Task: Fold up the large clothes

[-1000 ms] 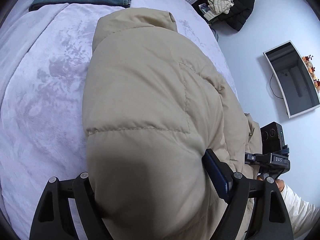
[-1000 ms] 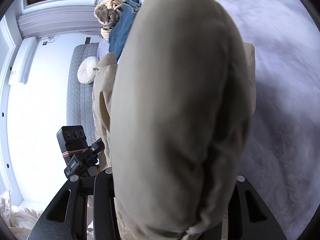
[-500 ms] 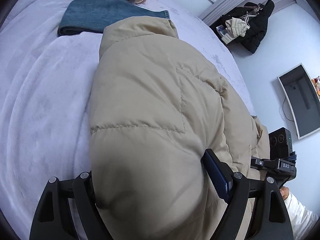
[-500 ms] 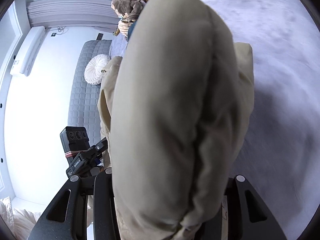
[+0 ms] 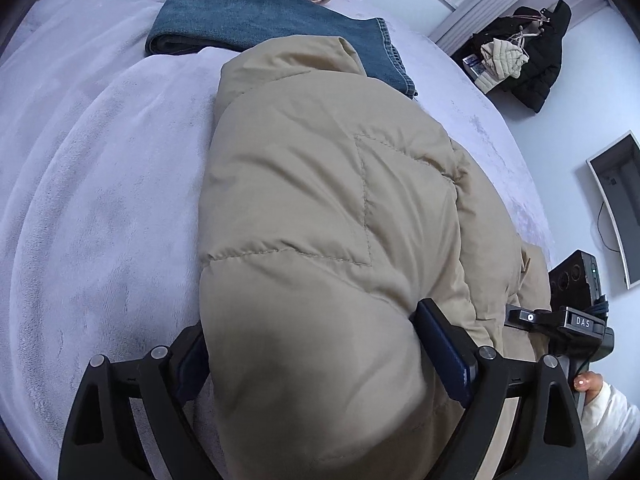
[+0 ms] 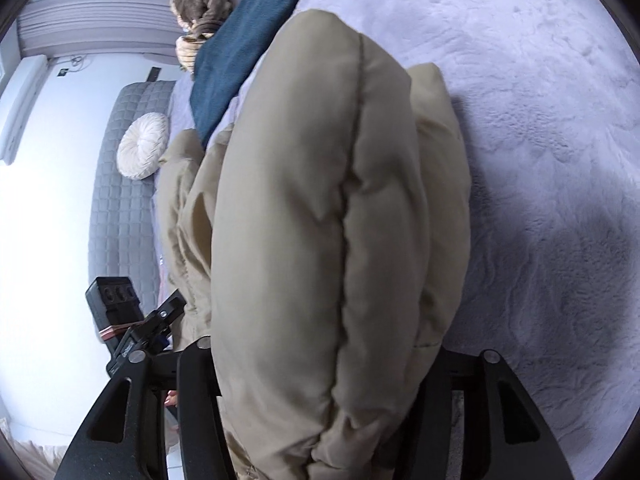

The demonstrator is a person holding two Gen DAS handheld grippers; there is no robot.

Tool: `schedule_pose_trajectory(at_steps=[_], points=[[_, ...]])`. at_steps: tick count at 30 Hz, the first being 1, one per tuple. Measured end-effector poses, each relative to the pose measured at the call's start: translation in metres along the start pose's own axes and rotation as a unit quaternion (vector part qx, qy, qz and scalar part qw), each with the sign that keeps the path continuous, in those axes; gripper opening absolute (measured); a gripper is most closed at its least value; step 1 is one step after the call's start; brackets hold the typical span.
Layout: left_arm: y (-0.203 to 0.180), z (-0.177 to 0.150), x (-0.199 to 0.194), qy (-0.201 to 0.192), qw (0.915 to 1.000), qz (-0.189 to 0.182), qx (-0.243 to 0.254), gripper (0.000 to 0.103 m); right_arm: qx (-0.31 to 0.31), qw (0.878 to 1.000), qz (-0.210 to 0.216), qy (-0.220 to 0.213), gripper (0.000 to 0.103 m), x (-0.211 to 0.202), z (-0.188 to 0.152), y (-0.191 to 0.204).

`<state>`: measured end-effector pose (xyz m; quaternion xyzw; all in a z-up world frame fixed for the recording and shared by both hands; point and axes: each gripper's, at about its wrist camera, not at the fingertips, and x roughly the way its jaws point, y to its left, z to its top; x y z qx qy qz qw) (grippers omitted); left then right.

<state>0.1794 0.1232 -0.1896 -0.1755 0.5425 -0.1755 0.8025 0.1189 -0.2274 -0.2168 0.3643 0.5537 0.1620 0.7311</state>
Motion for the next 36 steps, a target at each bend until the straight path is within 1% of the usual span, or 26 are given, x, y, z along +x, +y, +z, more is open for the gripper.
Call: schedule_pose_trajectory(at_steps=[2, 4, 6, 7, 8, 10, 11, 12, 14, 15, 16, 17, 19, 20, 21, 22, 23, 24, 27, 28, 29, 31, 32, 33, 34, 36], points=[[-0.013, 0.003, -0.007, -0.004, 0.9994, 0.032, 0.012, 0.093, 0.000, 1.000, -0.030, -0.003, 0.068, -0.002, 0.000, 0.005], [-0.026, 0.005, -0.027, -0.033, 0.9971, 0.061, 0.031, 0.093, 0.001, 0.997, -0.071, -0.011, 0.069, -0.012, -0.003, 0.019], [-0.026, 0.006, -0.052, -0.070, 0.9954, 0.052, 0.041, 0.092, -0.005, 0.994, -0.104, -0.029, 0.069, -0.033, -0.014, 0.034], [-0.023, 0.008, -0.061, -0.079, 0.9950, 0.045, 0.041, 0.082, -0.015, 0.991, -0.123, -0.045, 0.069, -0.046, -0.021, 0.042], [-0.020, 0.011, -0.065, -0.081, 0.9949, 0.043, 0.042, 0.078, -0.027, 0.988, -0.138, -0.061, 0.069, -0.059, -0.028, 0.051], [-0.014, 0.017, -0.067, -0.081, 0.9946, 0.043, 0.048, 0.077, -0.048, 0.983, -0.154, -0.089, 0.053, -0.080, -0.039, 0.070], [-0.013, 0.022, -0.065, -0.082, 0.9943, 0.047, 0.050, 0.077, -0.055, 0.981, -0.160, -0.099, 0.037, -0.085, -0.041, 0.078], [-0.018, 0.032, -0.061, -0.083, 0.9941, 0.047, 0.051, 0.077, -0.061, 0.979, -0.160, -0.110, 0.030, -0.091, -0.046, 0.087], [-0.024, 0.041, -0.053, -0.086, 0.9939, 0.043, 0.053, 0.077, -0.074, 0.980, -0.141, -0.122, 0.027, -0.100, -0.060, 0.098], [-0.028, 0.043, -0.048, -0.083, 0.9940, 0.046, 0.056, 0.077, -0.080, 0.980, -0.136, -0.122, 0.027, -0.089, -0.050, 0.107], [-0.030, 0.045, -0.039, -0.074, 0.9942, 0.053, 0.058, 0.077, -0.088, 0.980, -0.134, -0.120, 0.027, -0.082, -0.053, 0.114], [-0.033, 0.046, -0.028, -0.064, 0.9941, 0.066, 0.058, 0.077, -0.094, 0.979, -0.138, -0.118, 0.027, -0.057, -0.039, 0.129], [-0.042, 0.044, -0.015, -0.056, 0.9928, 0.083, 0.065, 0.077, -0.111, 0.970, -0.182, -0.120, 0.027, -0.039, -0.039, 0.140], [-0.047, 0.042, -0.011, -0.057, 0.9915, 0.091, 0.073, 0.077, -0.119, 0.961, -0.213, -0.131, 0.027, -0.038, -0.044, 0.142], [-0.051, 0.041, -0.008, -0.059, 0.9900, 0.098, 0.083, 0.077, -0.097, 0.946, -0.255, -0.177, 0.027, -0.043, -0.048, 0.149], [-0.054, 0.040, -0.007, -0.059, 0.9893, 0.101, 0.088, 0.078, -0.107, 0.929, -0.286, -0.208, 0.027, -0.051, -0.051, 0.154], [-0.055, 0.040, -0.006, -0.060, 0.9890, 0.101, 0.090, 0.078, -0.109, 0.923, -0.291, -0.228, 0.027, -0.060, -0.054, 0.158], [-0.056, 0.039, -0.005, -0.060, 0.9890, 0.102, 0.089, 0.078, -0.103, 0.925, -0.273, -0.244, 0.027, -0.068, -0.052, 0.159], [-0.056, 0.037, -0.004, -0.063, 0.9891, 0.105, 0.081, 0.078, -0.091, 0.949, -0.211, -0.215, 0.027, -0.060, -0.036, 0.159], [-0.057, 0.037, -0.004, -0.064, 0.9890, 0.107, 0.079, 0.078, -0.092, 0.951, -0.208, -0.207, 0.027, -0.050, -0.028, 0.156], [-0.058, 0.036, -0.004, -0.064, 0.9887, 0.111, 0.079, 0.078, -0.091, 0.949, -0.218, -0.206, 0.027, -0.042, -0.022, 0.153], [-0.061, 0.035, -0.004, -0.065, 0.9882, 0.115, 0.078, 0.078, -0.074, 0.940, -0.259, -0.209, 0.027, -0.029, -0.014, 0.135], [-0.062, 0.035, -0.003, -0.067, 0.9879, 0.116, 0.078, 0.078, -0.056, 0.941, -0.263, -0.206, 0.026, -0.025, -0.011, 0.119], [-0.063, 0.034, -0.002, -0.068, 0.9878, 0.116, 0.079, 0.078, -0.041, 0.943, -0.262, -0.200, 0.020, -0.022, -0.010, 0.105], [-0.066, 0.032, 0.000, -0.069, 0.9876, 0.116, 0.080, 0.078, -0.029, 0.945, -0.261, -0.195, 0.017, -0.019, -0.010, 0.093], [-0.071, 0.029, 0.005, -0.073, 0.9862, 0.121, 0.086, 0.078, -0.011, 0.951, -0.245, -0.188, 0.015, -0.012, -0.010, 0.072]])
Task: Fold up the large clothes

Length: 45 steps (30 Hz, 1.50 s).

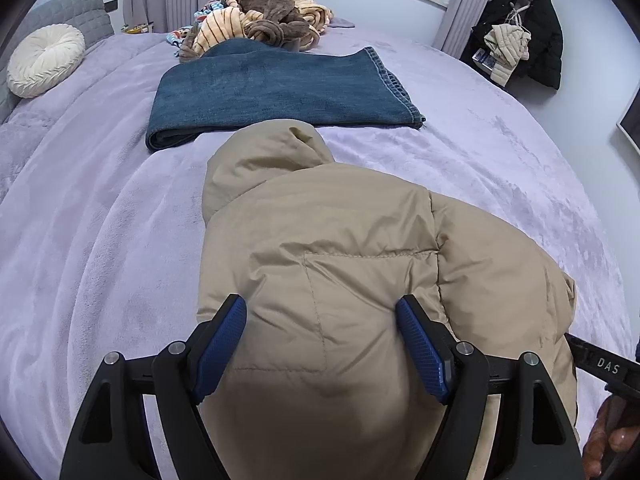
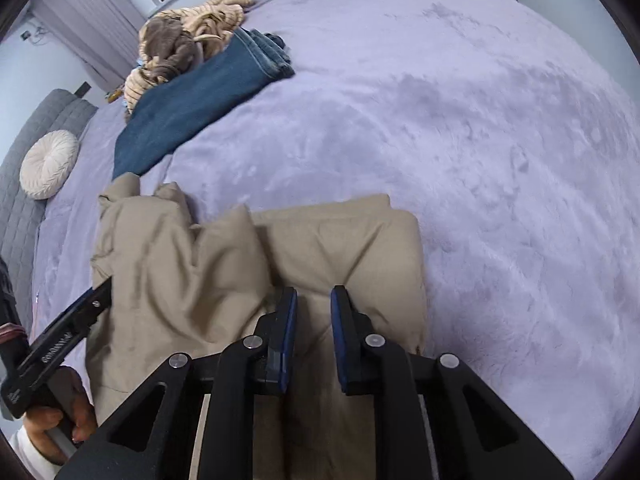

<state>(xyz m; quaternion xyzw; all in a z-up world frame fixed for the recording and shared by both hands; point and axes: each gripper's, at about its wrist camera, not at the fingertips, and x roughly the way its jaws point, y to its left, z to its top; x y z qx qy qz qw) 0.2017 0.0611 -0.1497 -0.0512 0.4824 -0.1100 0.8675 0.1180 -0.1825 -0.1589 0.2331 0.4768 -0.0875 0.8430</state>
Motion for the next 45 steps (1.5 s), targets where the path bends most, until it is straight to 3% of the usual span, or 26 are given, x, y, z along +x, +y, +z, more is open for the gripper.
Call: schedule_pose_trajectory(at_steps=[4, 8, 15, 21, 26, 33, 45], points=[[-0.004, -0.002, 0.002, -0.002, 0.9999, 0.010, 0.005, 0.080, 0.022, 1.000, 0.015, 0.007, 0.011, 0.015, -0.002, -0.014], [0.005, 0.001, -0.011, 0.009, 0.9999, 0.004, -0.002, 0.080, 0.026, 0.999, 0.021, 0.015, 0.012, 0.003, 0.000, -0.012], [0.033, -0.023, -0.057, 0.023, 0.9996, 0.002, -0.016, 0.080, -0.004, 0.999, 0.044, 0.018, 0.016, -0.061, -0.030, 0.005], [0.042, -0.068, -0.090, 0.047, 0.9989, 0.002, -0.003, 0.080, -0.027, 0.998, 0.049, 0.012, 0.016, -0.105, -0.075, 0.020], [0.045, -0.096, -0.100, 0.080, 0.9967, 0.000, -0.014, 0.080, -0.029, 0.998, 0.039, 0.042, 0.016, -0.105, -0.102, 0.024], [0.045, -0.102, -0.114, 0.091, 0.9957, 0.003, -0.017, 0.080, -0.015, 0.997, 0.004, 0.080, 0.016, -0.088, -0.114, 0.019], [0.035, -0.109, -0.148, 0.087, 0.9960, 0.003, -0.018, 0.080, -0.016, 0.996, 0.001, 0.084, 0.016, -0.110, -0.123, 0.023]])
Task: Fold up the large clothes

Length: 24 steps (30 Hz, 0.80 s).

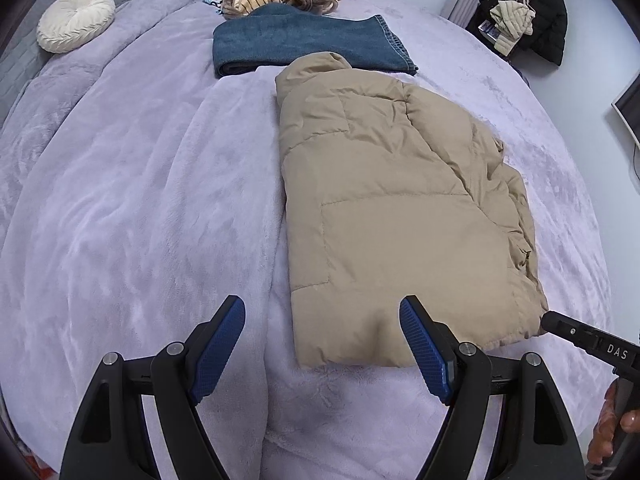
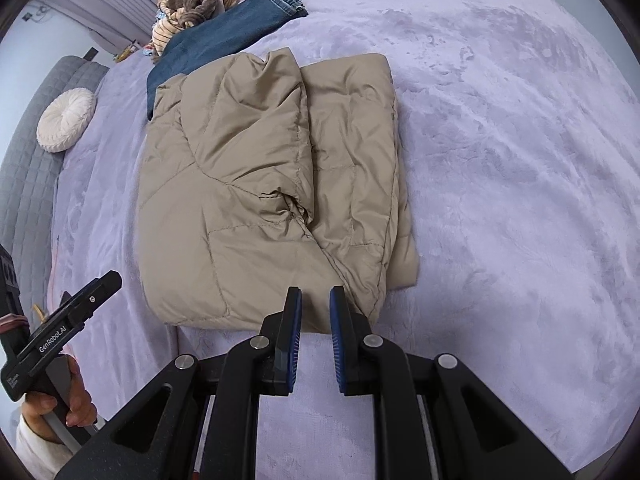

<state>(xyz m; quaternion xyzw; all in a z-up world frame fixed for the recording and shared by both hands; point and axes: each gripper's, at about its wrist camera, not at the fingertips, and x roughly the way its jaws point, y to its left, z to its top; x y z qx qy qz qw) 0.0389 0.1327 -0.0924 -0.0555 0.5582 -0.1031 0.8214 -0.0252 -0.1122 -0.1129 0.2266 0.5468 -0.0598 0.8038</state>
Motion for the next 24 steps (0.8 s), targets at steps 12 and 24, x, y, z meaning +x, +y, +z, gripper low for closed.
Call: schedule_pose_trajectory(at_steps=[12, 24], points=[[-0.017, -0.043, -0.044, -0.013, 0.9996, 0.017, -0.021, 0.103, -0.024, 1.000, 0.009, -0.011, 0.044, -0.039, -0.028, 0.005], [-0.027, -0.056, -0.088, -0.054, 0.9971, 0.050, -0.017, 0.103, -0.061, 0.991, -0.053, -0.107, 0.082, -0.099, -0.041, 0.026]])
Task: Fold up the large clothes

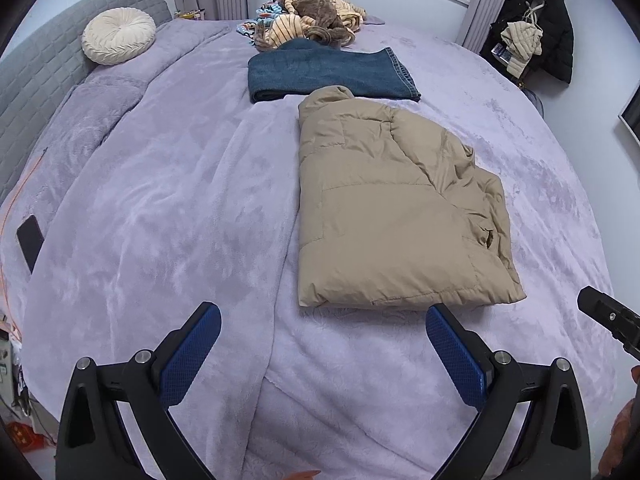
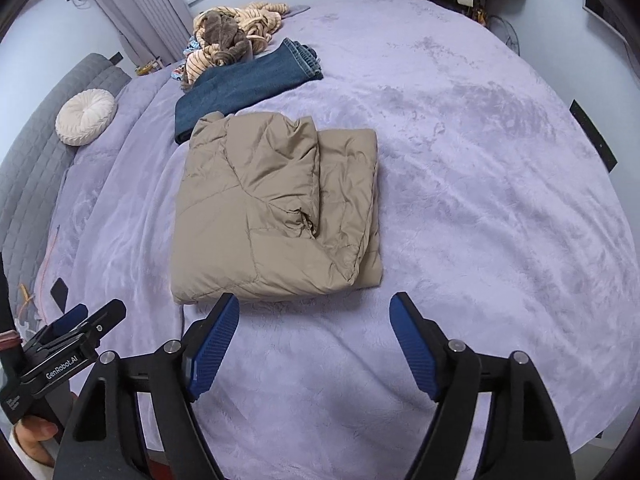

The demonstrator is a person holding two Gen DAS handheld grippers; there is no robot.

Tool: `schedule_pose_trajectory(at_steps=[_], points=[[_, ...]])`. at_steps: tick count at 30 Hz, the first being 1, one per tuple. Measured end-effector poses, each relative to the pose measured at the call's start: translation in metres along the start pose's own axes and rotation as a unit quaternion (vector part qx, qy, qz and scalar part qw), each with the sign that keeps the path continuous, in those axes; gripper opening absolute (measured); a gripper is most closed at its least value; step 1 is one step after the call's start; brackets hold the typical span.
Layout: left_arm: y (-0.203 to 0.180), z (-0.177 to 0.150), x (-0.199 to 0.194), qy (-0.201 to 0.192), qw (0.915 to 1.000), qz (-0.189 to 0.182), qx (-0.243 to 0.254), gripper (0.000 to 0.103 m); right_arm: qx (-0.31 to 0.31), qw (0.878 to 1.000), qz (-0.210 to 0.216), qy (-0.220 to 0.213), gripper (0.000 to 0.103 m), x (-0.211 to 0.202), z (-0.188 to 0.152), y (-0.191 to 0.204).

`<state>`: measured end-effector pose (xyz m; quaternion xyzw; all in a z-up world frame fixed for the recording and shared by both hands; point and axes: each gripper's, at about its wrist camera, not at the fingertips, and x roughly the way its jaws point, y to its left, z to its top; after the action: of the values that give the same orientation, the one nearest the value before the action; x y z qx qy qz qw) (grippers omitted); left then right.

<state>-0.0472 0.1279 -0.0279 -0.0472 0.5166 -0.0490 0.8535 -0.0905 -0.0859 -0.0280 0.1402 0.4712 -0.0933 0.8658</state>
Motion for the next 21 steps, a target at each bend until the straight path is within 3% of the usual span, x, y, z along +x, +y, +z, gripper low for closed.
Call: schedule_pose_trajectory(at_steps=[21], points=[[-0.004, 0.001, -0.033, -0.025, 0.9995, 0.015, 0.010, 0.103, -0.016, 0.999, -0.023, -0.018, 0.082, -0.016, 0.002, 0.004]])
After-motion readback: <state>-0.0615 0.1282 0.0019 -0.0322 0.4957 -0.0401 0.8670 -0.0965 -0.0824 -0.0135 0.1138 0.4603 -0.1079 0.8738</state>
